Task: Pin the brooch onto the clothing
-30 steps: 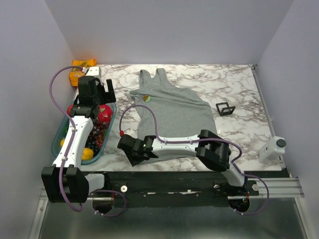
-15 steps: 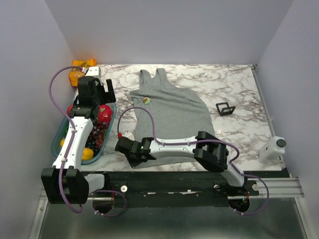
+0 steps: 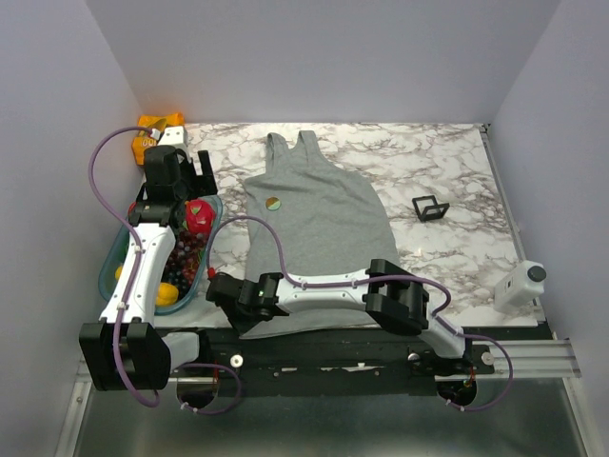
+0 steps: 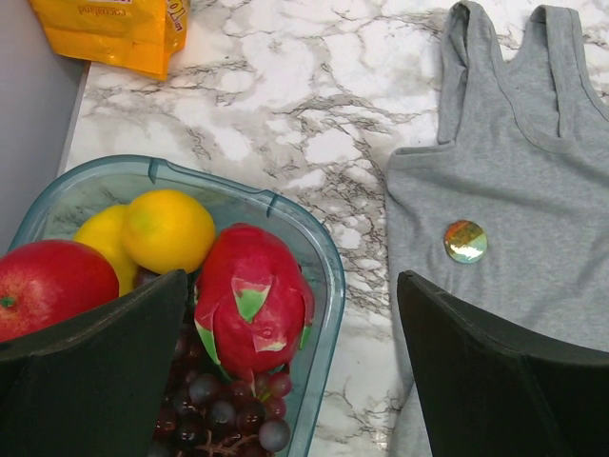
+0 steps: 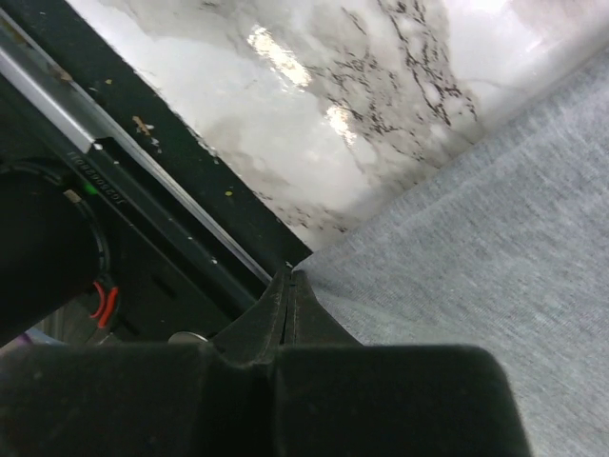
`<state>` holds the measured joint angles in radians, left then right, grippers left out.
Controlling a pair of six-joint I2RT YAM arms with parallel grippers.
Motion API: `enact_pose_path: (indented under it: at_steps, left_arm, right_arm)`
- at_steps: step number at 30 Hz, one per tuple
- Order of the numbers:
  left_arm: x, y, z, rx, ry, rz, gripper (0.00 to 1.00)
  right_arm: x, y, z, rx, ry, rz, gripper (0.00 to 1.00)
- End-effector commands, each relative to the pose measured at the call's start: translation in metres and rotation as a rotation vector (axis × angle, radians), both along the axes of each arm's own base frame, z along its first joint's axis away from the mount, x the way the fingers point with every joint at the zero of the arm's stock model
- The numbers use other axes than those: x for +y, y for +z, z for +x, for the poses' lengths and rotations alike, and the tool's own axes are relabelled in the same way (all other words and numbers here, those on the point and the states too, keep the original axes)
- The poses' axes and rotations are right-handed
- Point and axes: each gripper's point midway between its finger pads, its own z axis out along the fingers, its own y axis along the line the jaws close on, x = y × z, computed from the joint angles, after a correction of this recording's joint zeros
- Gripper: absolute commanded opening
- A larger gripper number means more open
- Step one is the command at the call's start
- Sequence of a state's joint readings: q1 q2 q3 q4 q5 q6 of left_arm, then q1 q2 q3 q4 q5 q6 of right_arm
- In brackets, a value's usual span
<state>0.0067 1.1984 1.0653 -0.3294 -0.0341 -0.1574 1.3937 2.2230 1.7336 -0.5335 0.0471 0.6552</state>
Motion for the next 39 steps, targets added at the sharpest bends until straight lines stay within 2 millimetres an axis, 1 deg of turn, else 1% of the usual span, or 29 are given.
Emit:
enact_pose_path:
  at_steps: [1,2,3,5,6,9,11,12,13,14,15,16,17,18,19,20,21,22,23,25,26,27,28,29,30,31,33,36,39]
  left_arm:
    - [0.003,0.008,0.001,-0.033,0.003,0.0,0.99]
    - [0.002,0.008,0.001,-0.033,0.001,-0.002,0.99]
    - [0.002,0.007,0.001,-0.033,0.001,-0.006,0.99]
    - [0.001,0.009,0.001,-0.039,-0.004,-0.006,0.99]
    - [0.0,0.01,0.0,-0.042,-0.005,-0.008,0.99]
    - [-0.001,0.011,0.001,-0.05,-0.015,-0.011,0.99]
    - [-0.003,0.013,0.0,-0.059,-0.021,-0.017,0.99]
    - [-0.002,0.014,0.0,-0.064,-0.019,-0.018,0.99]
    - [-0.002,0.016,-0.001,-0.07,-0.017,-0.021,0.99]
    - [-0.008,0.017,-0.001,-0.075,-0.043,-0.031,0.99]
    - [-0.007,0.019,-0.001,-0.082,-0.04,-0.033,0.99]
    - [-0.008,0.02,-0.002,-0.087,-0.04,-0.035,0.99]
    - [-0.007,0.022,-0.002,-0.092,-0.036,-0.033,0.99]
    - [-0.007,0.023,-0.003,-0.096,-0.034,-0.033,0.99]
    - [-0.007,0.026,-0.004,-0.105,-0.035,-0.034,0.99]
    - [-0.007,0.029,-0.004,-0.119,-0.037,-0.034,0.99]
    - [-0.009,0.03,-0.005,-0.125,-0.049,-0.039,0.99]
    - [-0.011,0.034,-0.007,-0.139,-0.057,-0.041,0.99]
    - [-0.013,0.038,-0.007,-0.159,-0.068,-0.048,0.99]
    - [-0.021,0.048,-0.011,-0.195,-0.105,-0.068,0.99]
    - [-0.023,0.056,-0.011,-0.23,-0.116,-0.074,0.99]
    - [-0.027,0.06,-0.012,-0.244,-0.124,-0.097,0.99]
    - [-0.032,0.067,-0.015,-0.267,-0.15,-0.114,0.99]
    - [-0.034,0.074,-0.015,-0.293,-0.155,-0.123,0.99]
    - [-0.037,0.079,-0.017,-0.309,-0.165,-0.142,0.99]
    - [-0.039,0.083,-0.019,-0.325,-0.169,-0.155,0.99]
    - [-0.041,0.089,-0.021,-0.345,-0.165,-0.182,0.99]
    - [-0.045,0.096,-0.024,-0.36,-0.178,-0.208,0.99]
    - [-0.045,0.099,-0.025,-0.366,-0.175,-0.211,0.99]
  right_arm:
    - [0.016,0.012,-0.012,0.019,0.037,0.048,0.02]
    - [0.017,0.016,-0.01,0.005,0.035,0.056,0.05]
    - [0.018,0.025,-0.008,-0.005,0.032,0.072,0.19]
    - [0.017,0.037,-0.003,-0.031,0.025,0.092,0.3]
    - [0.018,0.053,-0.001,-0.046,0.026,0.122,0.45]
    - [0.005,0.067,0.012,-0.084,-0.001,0.139,0.66]
    - [-0.001,0.098,0.028,-0.102,-0.033,0.227,0.69]
    - [-0.019,0.084,0.032,-0.094,-0.046,0.197,0.7]
    - [-0.027,0.108,0.04,-0.106,-0.065,0.253,0.71]
    - [-0.037,0.111,0.061,-0.115,-0.106,0.277,0.71]
    - [-0.047,0.112,0.07,-0.118,-0.121,0.288,0.72]
    - [-0.068,0.096,0.078,-0.114,-0.142,0.259,0.72]
    - [-0.085,0.111,0.107,-0.145,-0.206,0.297,0.72]
    - [-0.098,0.114,0.118,-0.155,-0.234,0.306,0.72]
    - [-0.121,0.095,0.127,-0.148,-0.266,0.27,0.72]
    - [-0.141,0.098,0.157,-0.163,-0.333,0.294,0.72]
    - [-0.157,0.112,0.166,-0.183,-0.363,0.332,0.72]
    - [-0.172,0.113,0.176,-0.193,-0.393,0.341,0.72]
    - [-0.204,0.103,0.196,-0.208,-0.467,0.323,0.72]
    - [-0.238,0.122,0.212,-0.263,-0.537,0.357,0.72]
    - [-0.265,0.114,0.221,-0.256,-0.59,0.347,0.72]
    - [-0.279,0.119,0.226,-0.277,-0.618,0.352,0.72]
    - [-0.295,0.137,0.228,-0.32,-0.646,0.39,0.72]
    - [-0.32,0.141,0.238,-0.349,-0.711,0.392,0.72]
    - [-0.335,0.143,0.237,-0.375,-0.738,0.389,0.72]
    - [-0.349,0.162,0.237,-0.436,-0.762,0.42,0.72]
    - [-0.377,0.177,0.24,-0.537,-0.813,0.389,0.73]
    - [-0.407,0.201,0.237,-0.648,-0.866,0.326,0.75]
    - [-0.425,0.223,0.232,-0.723,-0.904,0.294,0.76]
